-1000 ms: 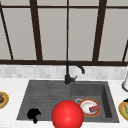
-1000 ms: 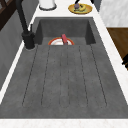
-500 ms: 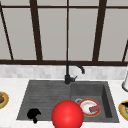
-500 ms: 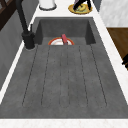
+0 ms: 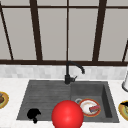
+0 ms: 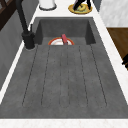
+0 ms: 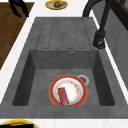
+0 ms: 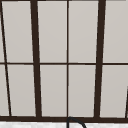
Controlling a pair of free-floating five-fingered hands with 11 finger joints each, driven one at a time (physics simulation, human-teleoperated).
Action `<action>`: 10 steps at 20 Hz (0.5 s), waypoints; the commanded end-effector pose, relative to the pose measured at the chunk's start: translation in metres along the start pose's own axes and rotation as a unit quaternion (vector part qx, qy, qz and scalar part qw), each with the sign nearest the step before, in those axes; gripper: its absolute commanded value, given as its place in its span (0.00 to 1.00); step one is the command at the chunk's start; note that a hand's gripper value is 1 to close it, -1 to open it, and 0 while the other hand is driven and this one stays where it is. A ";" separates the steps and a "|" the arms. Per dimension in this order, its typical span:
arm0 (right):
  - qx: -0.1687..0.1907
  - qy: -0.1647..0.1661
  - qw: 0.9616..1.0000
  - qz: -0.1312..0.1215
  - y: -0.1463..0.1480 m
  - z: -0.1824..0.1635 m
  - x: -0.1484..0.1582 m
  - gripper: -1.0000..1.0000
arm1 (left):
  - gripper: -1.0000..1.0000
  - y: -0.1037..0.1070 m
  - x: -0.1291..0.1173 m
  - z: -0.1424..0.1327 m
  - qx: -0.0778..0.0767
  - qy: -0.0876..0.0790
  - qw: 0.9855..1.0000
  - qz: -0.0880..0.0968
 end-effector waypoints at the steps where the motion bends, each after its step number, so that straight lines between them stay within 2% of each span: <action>1: 0.012 -0.004 1.000 -0.011 -0.016 0.021 -0.012 0.00 | 0.50 0.000 0.000 0.000 0.000 0.000 1.000 0.000; 8: 0.063 -0.005 0.998 0.006 -0.040 0.039 -0.020 0.00 | 0.50 0.000 0.000 0.000 0.000 0.000 1.000 0.000; 10: 0.081 -0.004 0.997 -0.006 -0.047 0.037 -0.027 0.00 | 0.50 0.000 0.000 0.000 0.000 0.000 1.000 0.000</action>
